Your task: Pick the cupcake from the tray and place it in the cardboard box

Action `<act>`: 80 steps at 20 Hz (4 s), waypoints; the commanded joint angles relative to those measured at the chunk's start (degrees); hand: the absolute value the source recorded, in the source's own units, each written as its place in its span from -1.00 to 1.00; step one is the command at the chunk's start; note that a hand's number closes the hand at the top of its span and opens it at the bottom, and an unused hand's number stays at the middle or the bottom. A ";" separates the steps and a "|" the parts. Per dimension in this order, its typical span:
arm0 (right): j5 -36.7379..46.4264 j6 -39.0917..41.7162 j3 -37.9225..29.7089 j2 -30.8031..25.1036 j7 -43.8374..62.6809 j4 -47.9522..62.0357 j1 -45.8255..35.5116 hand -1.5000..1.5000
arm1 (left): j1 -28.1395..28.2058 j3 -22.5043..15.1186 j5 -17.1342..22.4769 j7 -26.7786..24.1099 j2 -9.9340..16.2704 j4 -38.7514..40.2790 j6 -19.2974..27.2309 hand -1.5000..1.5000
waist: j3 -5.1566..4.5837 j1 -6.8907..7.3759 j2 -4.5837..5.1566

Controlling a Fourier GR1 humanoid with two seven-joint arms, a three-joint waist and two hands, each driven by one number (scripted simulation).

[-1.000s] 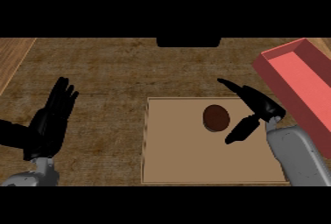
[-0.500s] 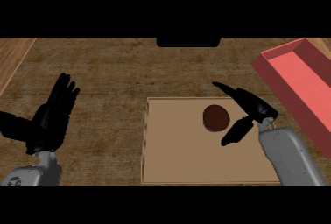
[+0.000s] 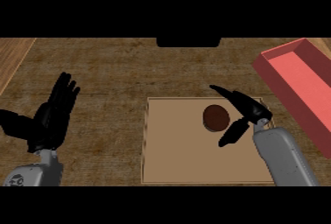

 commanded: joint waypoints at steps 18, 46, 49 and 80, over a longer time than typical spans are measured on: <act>11.74 -7.70 2.73 -0.48 -14.06 2.71 1.97 1.00 | 2.66 0.00 -1.45 1.68 -1.74 -4.32 -0.67 0.00 | 0.00 0.02 -0.04; 37.28 -7.45 24.35 10.95 14.58 -52.46 15.47 1.00 | 1.63 1.30 -0.99 1.76 -1.29 -3.27 -1.71 0.00 | -0.02 -0.57 -0.22; 36.27 -8.30 19.51 11.06 19.02 -55.46 10.74 1.00 | 0.14 0.19 -2.59 0.98 -3.26 -0.84 0.28 0.00 | -0.03 -0.69 -0.12; 29.87 -25.27 -23.98 -17.03 -11.45 4.24 -12.12 1.00 | -0.09 -0.14 -3.04 3.23 -3.45 -4.01 0.46 0.00 | 0.03 0.71 0.16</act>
